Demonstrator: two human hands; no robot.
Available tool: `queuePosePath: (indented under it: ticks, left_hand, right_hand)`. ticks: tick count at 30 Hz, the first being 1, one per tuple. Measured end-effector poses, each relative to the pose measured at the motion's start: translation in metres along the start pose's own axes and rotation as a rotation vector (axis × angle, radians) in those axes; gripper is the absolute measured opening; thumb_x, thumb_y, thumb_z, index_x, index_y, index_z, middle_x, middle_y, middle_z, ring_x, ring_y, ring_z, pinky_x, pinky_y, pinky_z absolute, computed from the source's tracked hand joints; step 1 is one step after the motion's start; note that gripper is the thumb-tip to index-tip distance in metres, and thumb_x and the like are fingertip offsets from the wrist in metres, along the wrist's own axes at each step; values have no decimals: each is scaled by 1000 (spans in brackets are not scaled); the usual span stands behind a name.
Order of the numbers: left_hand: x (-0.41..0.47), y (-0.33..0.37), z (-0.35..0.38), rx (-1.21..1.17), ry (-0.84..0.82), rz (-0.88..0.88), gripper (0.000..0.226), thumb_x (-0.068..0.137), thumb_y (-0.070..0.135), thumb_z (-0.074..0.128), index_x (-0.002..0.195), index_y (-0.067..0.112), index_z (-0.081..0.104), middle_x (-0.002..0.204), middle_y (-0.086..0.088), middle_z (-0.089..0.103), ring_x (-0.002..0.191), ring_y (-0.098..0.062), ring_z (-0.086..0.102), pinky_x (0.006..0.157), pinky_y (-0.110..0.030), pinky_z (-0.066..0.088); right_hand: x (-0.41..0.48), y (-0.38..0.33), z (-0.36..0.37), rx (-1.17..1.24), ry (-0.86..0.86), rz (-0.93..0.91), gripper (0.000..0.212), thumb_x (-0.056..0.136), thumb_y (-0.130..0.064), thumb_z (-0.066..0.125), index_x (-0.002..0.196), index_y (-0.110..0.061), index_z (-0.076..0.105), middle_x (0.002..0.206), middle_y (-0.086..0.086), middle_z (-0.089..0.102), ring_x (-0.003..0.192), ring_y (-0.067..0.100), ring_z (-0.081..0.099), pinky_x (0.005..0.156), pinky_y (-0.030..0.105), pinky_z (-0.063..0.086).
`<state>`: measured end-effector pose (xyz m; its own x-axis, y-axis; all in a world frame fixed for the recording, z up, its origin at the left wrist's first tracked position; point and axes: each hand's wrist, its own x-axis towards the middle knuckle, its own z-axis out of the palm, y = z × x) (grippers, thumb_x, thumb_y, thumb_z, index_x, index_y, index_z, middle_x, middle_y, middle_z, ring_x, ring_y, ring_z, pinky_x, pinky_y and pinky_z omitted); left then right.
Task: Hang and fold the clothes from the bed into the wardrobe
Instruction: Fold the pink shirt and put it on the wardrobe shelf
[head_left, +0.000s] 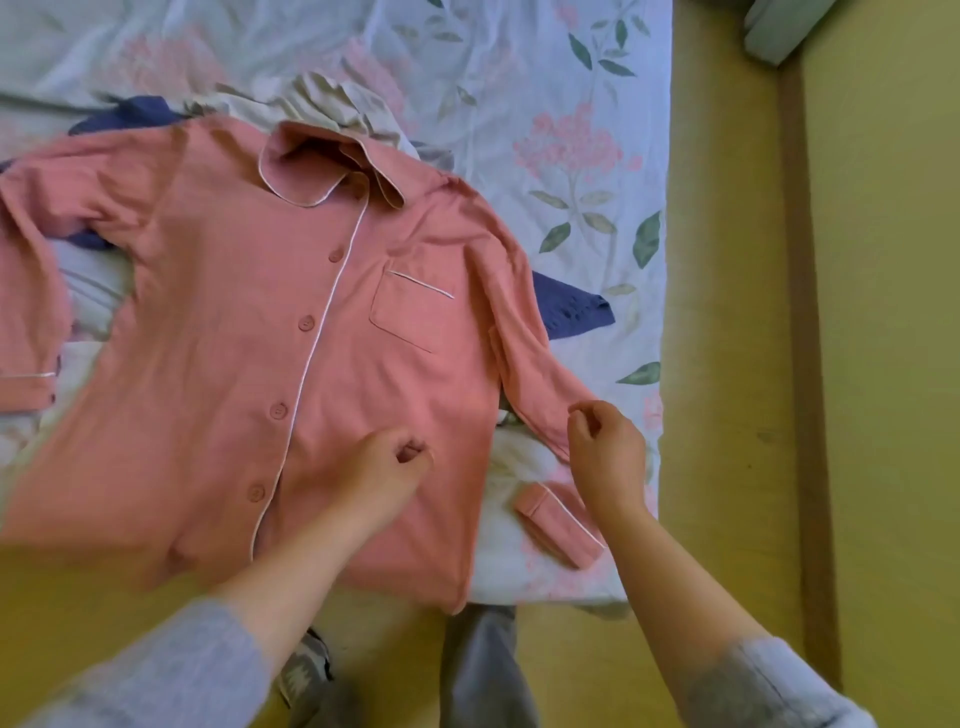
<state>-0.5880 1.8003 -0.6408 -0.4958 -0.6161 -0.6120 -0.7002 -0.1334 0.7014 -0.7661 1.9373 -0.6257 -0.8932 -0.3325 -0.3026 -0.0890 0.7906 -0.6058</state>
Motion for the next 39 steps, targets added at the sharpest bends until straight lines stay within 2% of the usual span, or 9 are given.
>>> queuePosePath:
  ticks: [3, 5, 10, 18, 22, 25, 28, 31, 39]
  left_hand:
    - [27, 27, 23, -12, 69, 17, 8, 86, 6, 66, 80, 11, 65, 78, -8, 67, 75, -24, 61, 73, -32, 47]
    - [41, 40, 40, 14, 119, 16, 6, 85, 8, 67, 83, 14, 64, 80, -3, 65, 76, -18, 59, 68, -24, 42]
    - [75, 58, 67, -58, 222, -39, 27, 86, 19, 68, 111, 11, 62, 91, 3, 65, 86, -12, 60, 75, -20, 39]
    - [117, 67, 85, -291, 161, -155, 30, 90, 24, 66, 112, 4, 67, 103, -15, 71, 98, -31, 68, 91, -49, 53]
    - [132, 73, 84, -394, 173, -181, 28, 91, 27, 65, 111, 8, 68, 104, -12, 72, 99, -30, 68, 92, -49, 53]
    - [139, 79, 83, -437, 150, -184, 28, 92, 25, 64, 113, 7, 66, 108, -14, 70, 102, -30, 66, 94, -48, 52]
    - [144, 85, 85, -444, 59, -177, 15, 91, 17, 65, 99, 4, 66, 95, -18, 71, 79, -19, 69, 76, -31, 57]
    - [145, 93, 94, -436, -47, -147, 9, 89, 5, 66, 85, 12, 61, 77, -8, 69, 51, -4, 59, 51, -14, 44]
    - [153, 96, 106, -279, -93, -178, 33, 87, 28, 67, 89, -5, 65, 94, -25, 70, 89, -38, 68, 84, -49, 54]
  right_hand:
    - [43, -2, -7, 14, -65, -22, 22, 93, -14, 49, 99, -9, 70, 93, 0, 69, 83, 14, 55, 69, 26, 36]
    - [67, -7, -9, 17, -133, -55, 21, 91, -11, 49, 81, -6, 66, 77, 3, 63, 72, 16, 51, 62, 30, 36]
    - [116, -27, 6, -18, -281, -151, 41, 89, -8, 48, 56, -17, 25, 50, -5, 24, 46, 12, 25, 44, 24, 22]
    - [171, -57, 63, 112, -338, 28, 10, 95, -17, 51, 87, -12, 54, 66, -3, 50, 60, 8, 45, 56, 24, 36]
    - [193, -68, 68, 129, -403, 56, 22, 93, -22, 55, 83, -3, 60, 65, 4, 53, 63, 18, 51, 67, 34, 49]
    - [209, -76, 67, 33, -433, -32, 27, 94, -19, 50, 93, 6, 60, 73, 6, 56, 69, 18, 51, 63, 25, 45]
    - [231, -77, 63, 36, -300, -14, 21, 99, -23, 44, 95, -6, 55, 74, -3, 51, 69, 14, 48, 54, 21, 33]
    - [254, -78, 59, 18, -208, -25, 25, 101, -28, 44, 105, -7, 56, 79, -5, 52, 75, 16, 50, 64, 26, 35]
    - [275, -72, 61, -69, -192, -91, 18, 95, -29, 59, 100, -12, 61, 76, -9, 55, 75, 14, 54, 69, 26, 37]
